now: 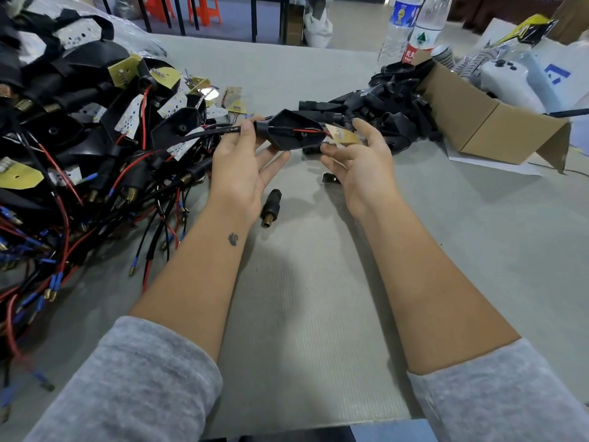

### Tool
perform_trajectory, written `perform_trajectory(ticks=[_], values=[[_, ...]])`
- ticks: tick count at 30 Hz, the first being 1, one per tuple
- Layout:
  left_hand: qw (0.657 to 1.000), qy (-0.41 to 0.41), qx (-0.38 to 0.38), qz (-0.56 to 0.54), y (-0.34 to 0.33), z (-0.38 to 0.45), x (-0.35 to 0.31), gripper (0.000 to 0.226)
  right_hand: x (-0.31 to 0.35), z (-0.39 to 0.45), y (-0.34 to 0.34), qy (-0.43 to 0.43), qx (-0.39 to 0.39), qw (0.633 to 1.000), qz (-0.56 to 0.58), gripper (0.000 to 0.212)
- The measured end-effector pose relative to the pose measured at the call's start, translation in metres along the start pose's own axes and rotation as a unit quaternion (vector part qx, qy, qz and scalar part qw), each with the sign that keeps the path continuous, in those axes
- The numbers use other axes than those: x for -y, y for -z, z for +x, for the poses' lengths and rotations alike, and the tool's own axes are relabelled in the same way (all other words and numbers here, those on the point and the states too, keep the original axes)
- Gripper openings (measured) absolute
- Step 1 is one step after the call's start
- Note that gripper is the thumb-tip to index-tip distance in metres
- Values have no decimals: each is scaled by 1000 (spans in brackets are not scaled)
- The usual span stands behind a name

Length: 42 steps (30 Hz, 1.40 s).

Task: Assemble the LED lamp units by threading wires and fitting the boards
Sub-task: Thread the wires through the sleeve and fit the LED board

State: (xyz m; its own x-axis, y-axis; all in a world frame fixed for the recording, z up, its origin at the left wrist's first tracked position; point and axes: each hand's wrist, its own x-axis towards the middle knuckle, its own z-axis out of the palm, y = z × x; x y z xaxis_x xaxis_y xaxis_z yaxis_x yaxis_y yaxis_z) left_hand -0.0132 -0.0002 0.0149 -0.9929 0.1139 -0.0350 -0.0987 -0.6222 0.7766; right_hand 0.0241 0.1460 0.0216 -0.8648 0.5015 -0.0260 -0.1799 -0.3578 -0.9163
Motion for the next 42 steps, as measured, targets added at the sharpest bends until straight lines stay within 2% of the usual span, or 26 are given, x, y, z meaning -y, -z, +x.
perform_trajectory(ticks=[3, 8, 10, 13, 16, 21, 27, 33, 38, 42], values=[[1000, 1, -15, -9, 1, 1, 0, 21, 0, 0, 0, 26, -8, 999, -42, 53], [999, -4, -34, -14, 2, 2, -1, 21, -1, 0, -1, 73, -19, 990, -122, 16], [999, -4, -40, -15, 2, 2, -2, 20, -1, -1, -1, 88, -25, 986, -142, 10], [999, -9, -45, -6, 2, 2, -2, 20, 0, -2, -1, 92, -35, 984, -151, 18], [999, -11, -27, 13, 1, 0, -1, 20, 1, -2, -1, 76, 1, 993, -94, 12], [999, -16, -7, 32, 1, -1, 2, 17, -3, -3, 1, 103, 44, 987, -120, 5], [999, -8, 27, 44, -1, -3, 4, 21, -4, -7, -1, 82, 96, 987, -104, 6], [1000, 0, -16, 16, 4, 2, 1, 27, -2, -7, -2, 49, 87, 995, -16, 3], [999, -7, -44, 5, 0, -4, 0, 19, 4, -7, -2, -14, 94, 989, 111, 12], [999, -11, -50, -6, -3, -7, 0, 18, 2, -10, -7, 8, 106, 990, 91, 9]])
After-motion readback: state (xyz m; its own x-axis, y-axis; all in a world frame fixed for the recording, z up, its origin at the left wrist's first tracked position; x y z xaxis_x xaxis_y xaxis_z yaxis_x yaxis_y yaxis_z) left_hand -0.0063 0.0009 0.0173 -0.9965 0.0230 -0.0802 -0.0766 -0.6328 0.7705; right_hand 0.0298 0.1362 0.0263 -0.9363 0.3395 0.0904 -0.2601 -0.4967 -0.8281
